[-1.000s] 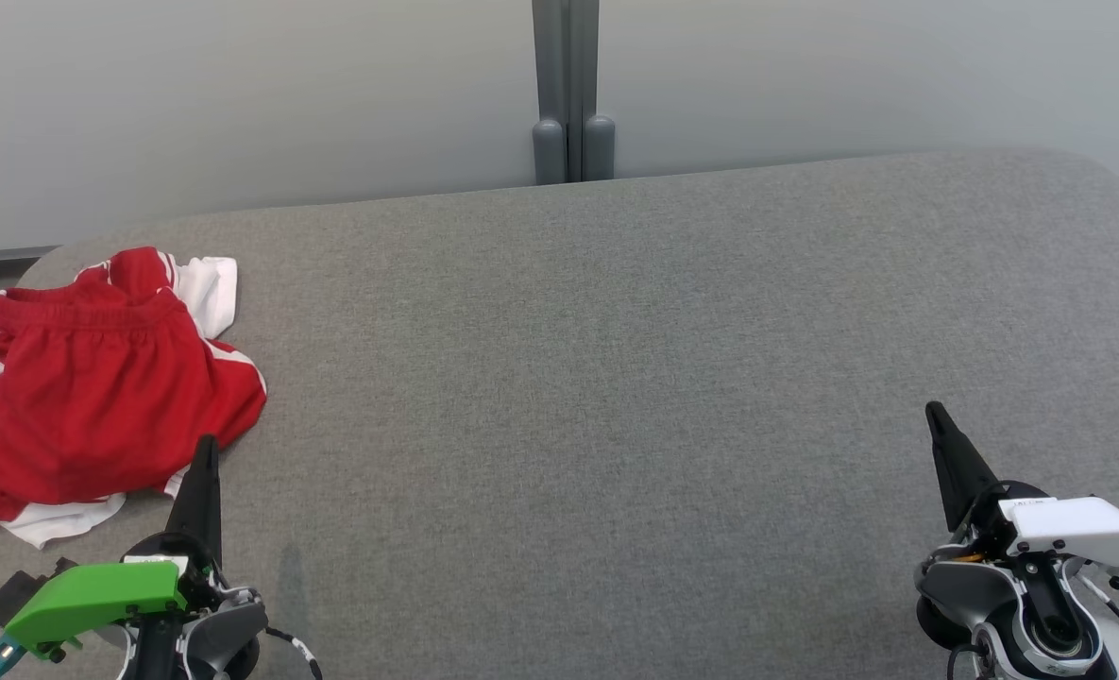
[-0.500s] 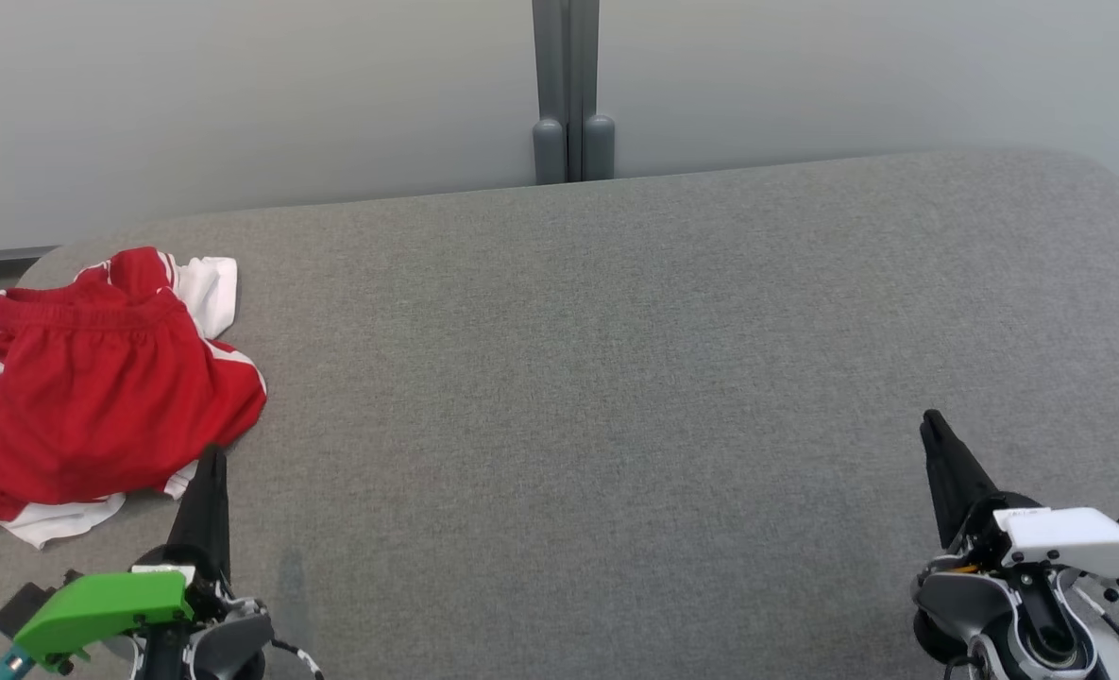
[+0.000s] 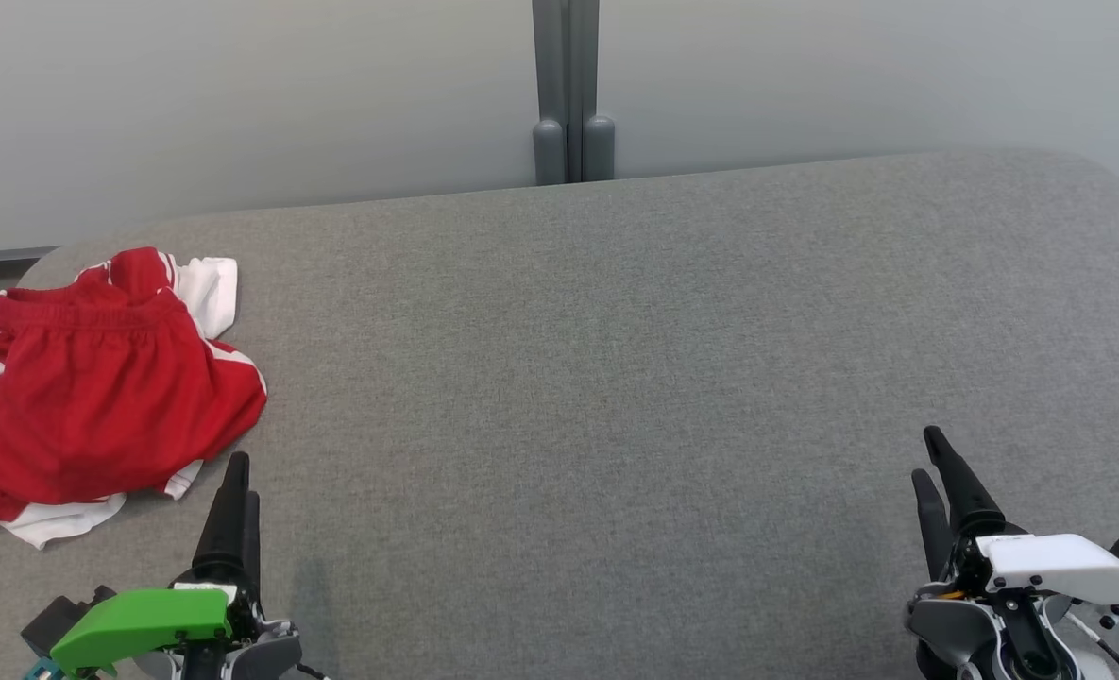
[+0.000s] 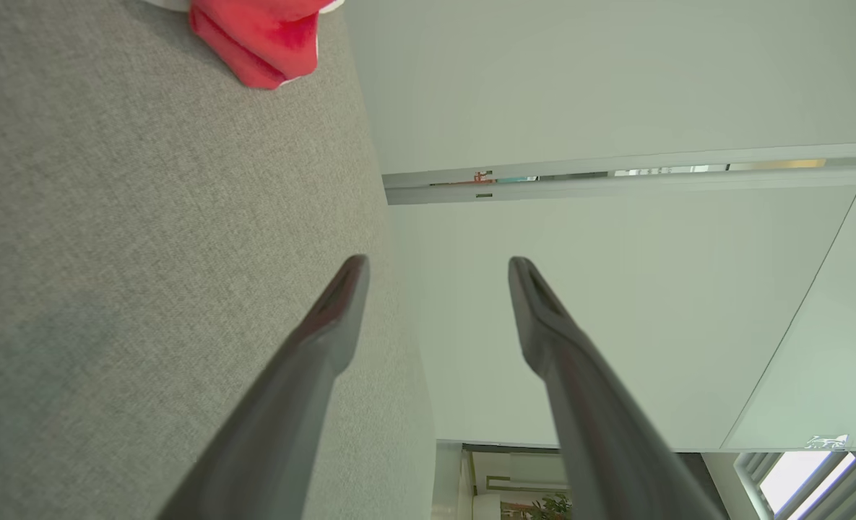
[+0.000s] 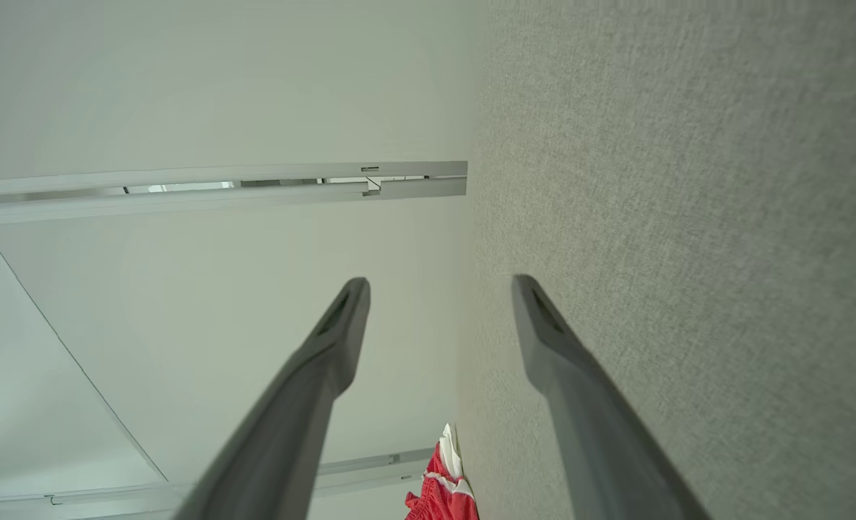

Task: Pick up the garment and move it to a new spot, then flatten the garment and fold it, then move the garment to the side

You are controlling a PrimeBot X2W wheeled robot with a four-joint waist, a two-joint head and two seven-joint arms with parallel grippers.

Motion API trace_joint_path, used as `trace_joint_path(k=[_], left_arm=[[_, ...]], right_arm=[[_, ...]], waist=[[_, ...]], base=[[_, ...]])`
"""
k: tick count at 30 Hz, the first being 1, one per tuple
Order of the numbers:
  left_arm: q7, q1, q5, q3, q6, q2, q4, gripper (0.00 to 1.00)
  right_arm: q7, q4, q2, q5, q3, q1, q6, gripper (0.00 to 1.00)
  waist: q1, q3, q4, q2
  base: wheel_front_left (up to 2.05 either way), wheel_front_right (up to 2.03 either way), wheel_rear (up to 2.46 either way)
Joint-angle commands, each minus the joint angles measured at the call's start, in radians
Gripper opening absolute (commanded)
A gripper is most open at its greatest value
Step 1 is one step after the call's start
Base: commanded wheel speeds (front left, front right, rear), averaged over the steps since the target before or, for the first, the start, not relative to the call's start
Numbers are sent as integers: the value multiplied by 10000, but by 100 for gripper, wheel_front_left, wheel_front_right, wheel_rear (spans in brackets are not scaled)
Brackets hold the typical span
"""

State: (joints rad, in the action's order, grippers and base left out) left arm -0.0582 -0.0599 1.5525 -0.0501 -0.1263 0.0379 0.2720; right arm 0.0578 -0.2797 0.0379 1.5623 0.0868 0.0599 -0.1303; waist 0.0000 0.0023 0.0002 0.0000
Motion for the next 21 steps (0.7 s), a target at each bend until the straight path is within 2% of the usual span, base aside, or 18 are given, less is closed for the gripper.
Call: trace_joint_path(k=[1,11,21], left_arm=[[139,-84,-324,92,-14,43,-210,100],[568,-92,-2005,344,267,59,-745,100],[956,65,-4339,853,669,72,-1250,100]], right_arm=[[-137,237,50,-363,12,55,-1,100],[-568,955,64,-2590,31,-68,-1,100],[-953,1391,75,-4695,-268,-245,-2,100]], waist=[[0,-4,2,0],[0,1,18,0],[0,14,38,0]], base=[[0,0,0],[0,0,0],[0,0,0]])
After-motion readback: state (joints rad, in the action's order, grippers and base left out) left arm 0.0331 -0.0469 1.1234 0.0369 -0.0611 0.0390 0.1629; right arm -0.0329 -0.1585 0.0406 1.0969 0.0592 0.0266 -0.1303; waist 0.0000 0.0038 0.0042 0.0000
